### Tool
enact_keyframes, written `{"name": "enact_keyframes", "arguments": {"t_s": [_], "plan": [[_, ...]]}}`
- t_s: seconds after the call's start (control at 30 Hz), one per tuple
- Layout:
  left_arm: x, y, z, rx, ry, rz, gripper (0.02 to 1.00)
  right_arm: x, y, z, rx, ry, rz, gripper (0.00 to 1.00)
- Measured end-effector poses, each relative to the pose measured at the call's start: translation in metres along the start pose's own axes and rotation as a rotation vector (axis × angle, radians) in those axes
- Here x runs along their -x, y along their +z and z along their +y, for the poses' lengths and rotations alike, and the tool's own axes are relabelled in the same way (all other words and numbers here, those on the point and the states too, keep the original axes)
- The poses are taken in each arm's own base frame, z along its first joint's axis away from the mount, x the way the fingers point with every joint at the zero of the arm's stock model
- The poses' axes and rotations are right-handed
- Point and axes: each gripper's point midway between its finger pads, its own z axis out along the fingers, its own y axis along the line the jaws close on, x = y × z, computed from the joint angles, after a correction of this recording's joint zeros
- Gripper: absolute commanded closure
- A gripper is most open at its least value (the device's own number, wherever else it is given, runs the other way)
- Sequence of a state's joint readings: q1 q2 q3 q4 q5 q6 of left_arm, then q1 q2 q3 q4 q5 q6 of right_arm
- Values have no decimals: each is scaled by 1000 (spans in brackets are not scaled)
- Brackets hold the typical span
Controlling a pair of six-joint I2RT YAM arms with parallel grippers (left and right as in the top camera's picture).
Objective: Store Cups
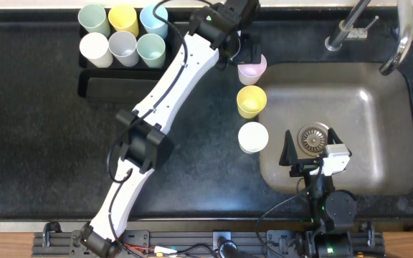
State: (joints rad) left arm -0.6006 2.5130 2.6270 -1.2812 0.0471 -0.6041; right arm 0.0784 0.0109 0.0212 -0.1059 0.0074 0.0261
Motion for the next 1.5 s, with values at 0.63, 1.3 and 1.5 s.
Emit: {"name": "enact_keyframes", "arguments": {"t_s": [0.63,1.3,1.5], "plan": [[-17,28,13,53,-20,77,91,0,0,0,-1,0,0,5],[23,-18,52,67,-112,-14,982,0,0,0,0,0,0,3],[48,-181,142,83,-309,-187,982,0,0,0,-1,0,0,3]]}}
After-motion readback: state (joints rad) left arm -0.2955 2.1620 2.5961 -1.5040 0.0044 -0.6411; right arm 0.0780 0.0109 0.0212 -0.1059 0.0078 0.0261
